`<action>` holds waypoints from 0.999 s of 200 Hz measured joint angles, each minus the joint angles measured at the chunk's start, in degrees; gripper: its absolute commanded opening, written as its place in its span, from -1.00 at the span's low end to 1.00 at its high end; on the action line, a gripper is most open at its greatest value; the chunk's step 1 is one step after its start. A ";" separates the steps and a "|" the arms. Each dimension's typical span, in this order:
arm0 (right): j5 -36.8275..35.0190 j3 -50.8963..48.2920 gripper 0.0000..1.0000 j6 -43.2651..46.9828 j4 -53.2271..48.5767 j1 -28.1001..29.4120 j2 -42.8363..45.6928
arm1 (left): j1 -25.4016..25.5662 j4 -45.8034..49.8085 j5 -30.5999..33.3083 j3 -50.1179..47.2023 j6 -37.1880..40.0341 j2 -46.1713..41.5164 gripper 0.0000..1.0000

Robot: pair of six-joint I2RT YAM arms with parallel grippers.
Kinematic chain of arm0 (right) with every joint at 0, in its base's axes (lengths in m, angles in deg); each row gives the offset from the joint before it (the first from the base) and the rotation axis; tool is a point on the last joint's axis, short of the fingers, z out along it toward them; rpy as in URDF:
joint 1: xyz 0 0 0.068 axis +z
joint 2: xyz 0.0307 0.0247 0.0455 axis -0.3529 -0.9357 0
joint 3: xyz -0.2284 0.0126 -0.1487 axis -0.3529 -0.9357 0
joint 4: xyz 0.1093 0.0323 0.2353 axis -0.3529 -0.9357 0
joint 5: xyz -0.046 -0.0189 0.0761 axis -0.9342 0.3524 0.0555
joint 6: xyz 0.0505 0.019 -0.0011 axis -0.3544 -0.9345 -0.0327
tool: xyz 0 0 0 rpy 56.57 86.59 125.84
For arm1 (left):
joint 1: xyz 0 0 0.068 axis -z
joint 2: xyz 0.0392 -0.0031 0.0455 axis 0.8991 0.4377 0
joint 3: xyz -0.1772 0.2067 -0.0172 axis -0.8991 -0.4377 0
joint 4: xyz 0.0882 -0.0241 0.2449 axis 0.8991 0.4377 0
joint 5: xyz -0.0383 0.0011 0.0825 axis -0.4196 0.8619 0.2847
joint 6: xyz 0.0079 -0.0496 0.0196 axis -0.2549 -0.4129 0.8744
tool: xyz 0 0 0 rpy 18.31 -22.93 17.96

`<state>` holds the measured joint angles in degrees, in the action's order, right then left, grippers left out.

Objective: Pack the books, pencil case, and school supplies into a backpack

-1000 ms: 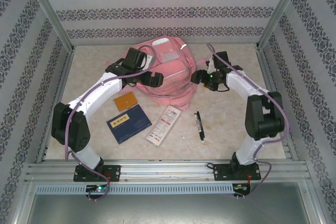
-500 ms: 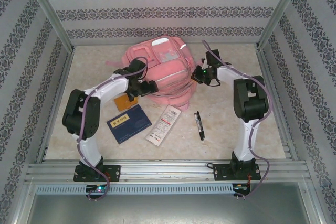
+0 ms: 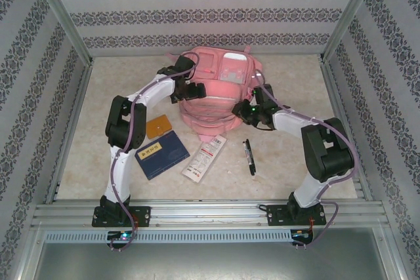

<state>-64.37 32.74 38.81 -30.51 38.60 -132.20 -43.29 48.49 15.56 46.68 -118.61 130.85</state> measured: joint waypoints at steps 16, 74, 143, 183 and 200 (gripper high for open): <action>1.68 1.11 0.02 1.49 -0.87 0.39 -0.90 | -0.26 0.35 0.90 0.00 2.29 -0.44 0.97; 4.28 2.64 0.29 13.33 -12.83 -8.72 6.82 | 2.71 6.38 0.59 -2.64 8.61 -13.77 0.93; -5.09 -0.57 0.34 17.86 -19.39 -18.73 15.28 | 21.33 10.43 5.01 7.80 13.51 -4.11 0.92; -6.21 -1.36 0.34 17.97 -20.26 -18.93 16.79 | 22.80 15.67 11.63 13.64 13.44 6.88 0.37; -6.19 -1.53 0.33 18.16 -20.26 -18.93 16.81 | 22.82 18.05 14.97 16.76 13.46 9.84 -0.27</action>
<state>-70.56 31.21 56.97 -50.77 19.67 -115.39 -20.47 66.55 30.53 63.44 -105.15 140.68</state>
